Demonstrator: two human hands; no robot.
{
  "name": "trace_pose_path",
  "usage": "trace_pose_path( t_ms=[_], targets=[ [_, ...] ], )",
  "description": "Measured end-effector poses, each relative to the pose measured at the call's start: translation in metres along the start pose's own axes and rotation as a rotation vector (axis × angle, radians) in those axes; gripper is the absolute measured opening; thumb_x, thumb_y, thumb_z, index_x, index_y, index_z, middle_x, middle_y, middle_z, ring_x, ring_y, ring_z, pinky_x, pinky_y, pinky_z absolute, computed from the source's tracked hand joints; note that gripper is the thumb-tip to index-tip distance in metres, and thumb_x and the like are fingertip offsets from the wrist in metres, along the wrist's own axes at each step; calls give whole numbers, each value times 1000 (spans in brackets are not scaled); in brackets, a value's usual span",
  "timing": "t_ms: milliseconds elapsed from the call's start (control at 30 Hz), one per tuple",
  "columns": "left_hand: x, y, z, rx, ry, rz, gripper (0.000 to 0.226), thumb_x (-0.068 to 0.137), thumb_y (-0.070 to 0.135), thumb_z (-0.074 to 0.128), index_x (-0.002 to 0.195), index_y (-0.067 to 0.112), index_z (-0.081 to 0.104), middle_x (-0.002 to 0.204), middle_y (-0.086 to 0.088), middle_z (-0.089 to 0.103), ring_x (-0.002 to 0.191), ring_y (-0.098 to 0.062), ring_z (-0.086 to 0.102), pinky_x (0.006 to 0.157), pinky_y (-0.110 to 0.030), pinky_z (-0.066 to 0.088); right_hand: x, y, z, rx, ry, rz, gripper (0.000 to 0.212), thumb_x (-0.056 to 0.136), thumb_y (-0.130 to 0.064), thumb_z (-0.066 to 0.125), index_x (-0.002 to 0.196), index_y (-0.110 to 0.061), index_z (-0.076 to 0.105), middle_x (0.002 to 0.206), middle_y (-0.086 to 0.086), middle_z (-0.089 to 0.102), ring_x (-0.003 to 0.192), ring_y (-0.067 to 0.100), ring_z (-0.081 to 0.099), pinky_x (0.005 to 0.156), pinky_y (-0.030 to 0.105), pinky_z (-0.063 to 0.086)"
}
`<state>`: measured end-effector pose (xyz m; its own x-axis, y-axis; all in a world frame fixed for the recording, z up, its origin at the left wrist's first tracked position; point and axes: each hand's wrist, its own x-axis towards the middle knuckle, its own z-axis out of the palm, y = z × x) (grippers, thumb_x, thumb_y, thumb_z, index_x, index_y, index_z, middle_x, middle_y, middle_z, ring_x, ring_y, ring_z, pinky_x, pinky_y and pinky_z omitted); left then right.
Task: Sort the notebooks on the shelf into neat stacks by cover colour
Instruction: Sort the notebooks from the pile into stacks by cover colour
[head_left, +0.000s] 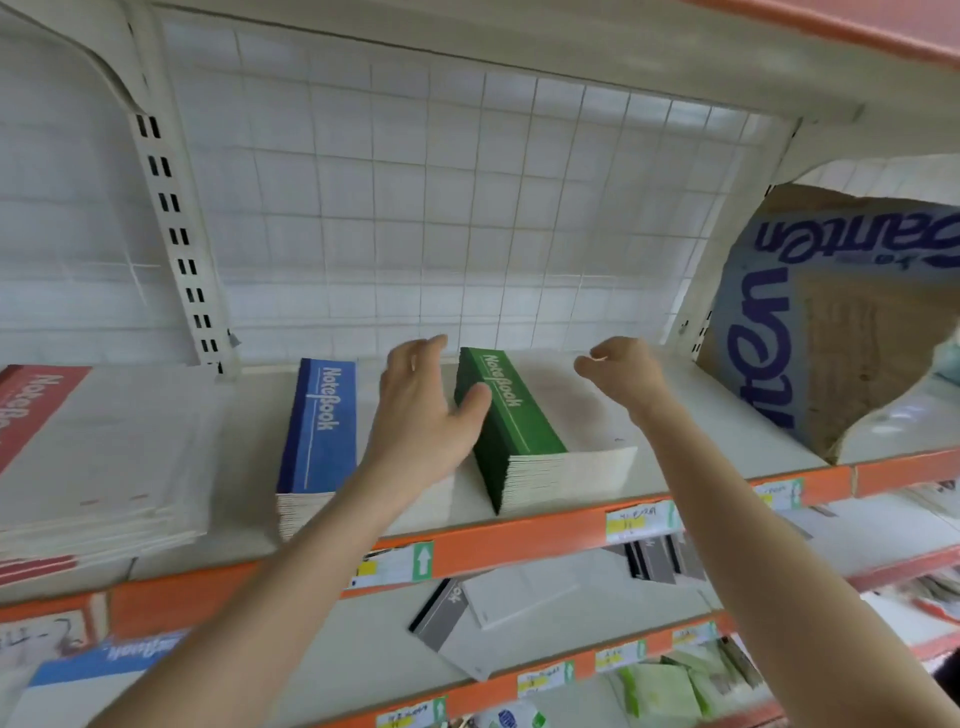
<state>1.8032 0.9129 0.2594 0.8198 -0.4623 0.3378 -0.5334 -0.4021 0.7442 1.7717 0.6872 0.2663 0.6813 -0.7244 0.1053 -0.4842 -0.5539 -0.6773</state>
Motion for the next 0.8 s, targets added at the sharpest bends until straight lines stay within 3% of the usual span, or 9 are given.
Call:
trace_pose_path(
  t_ms=[100,200,300,367,600,800],
  targets=[
    [3,23,49,-117,-97,-111,60,92,31,52,144,14,27,135,-6,35,129,-19,36,90,-15,26,11,32,-6,18,-233,126,57,88,-37,61,133,-5,45,130,10,51,105,25,50,78,33,41],
    [7,24,86,-45,-80,-195,58,90,38,51,139,14,31,130,-7,42,121,-24,42,99,-27,35,13,51,-3,134,-510,229,50,84,-47,61,115,-9,53,105,6,61,86,21,57,69,33,46],
    [8,14,105,-39,-32,-315,62,86,41,54,138,16,32,131,-8,44,115,-28,48,94,-38,44,18,58,4,216,-663,268,47,79,-45,69,109,-10,59,101,6,65,94,25,63,82,45,54],
    [7,11,111,-56,12,-373,57,84,36,56,135,15,37,129,-8,47,110,-26,50,88,-36,46,19,56,8,247,-693,289,45,78,-40,72,109,-10,58,108,10,65,101,30,62,89,53,49],
    [7,12,114,-131,33,-424,48,86,25,60,130,21,41,107,7,60,92,-18,56,78,-27,42,21,50,8,276,-709,312,19,81,-26,70,83,-18,53,94,7,58,99,32,58,95,59,40],
    [7,14,112,-196,40,-432,57,86,20,62,136,19,35,103,10,55,88,-13,53,69,-23,39,23,48,7,338,-718,374,20,79,-26,71,84,-18,54,87,6,55,76,24,54,89,43,41]
  ],
)
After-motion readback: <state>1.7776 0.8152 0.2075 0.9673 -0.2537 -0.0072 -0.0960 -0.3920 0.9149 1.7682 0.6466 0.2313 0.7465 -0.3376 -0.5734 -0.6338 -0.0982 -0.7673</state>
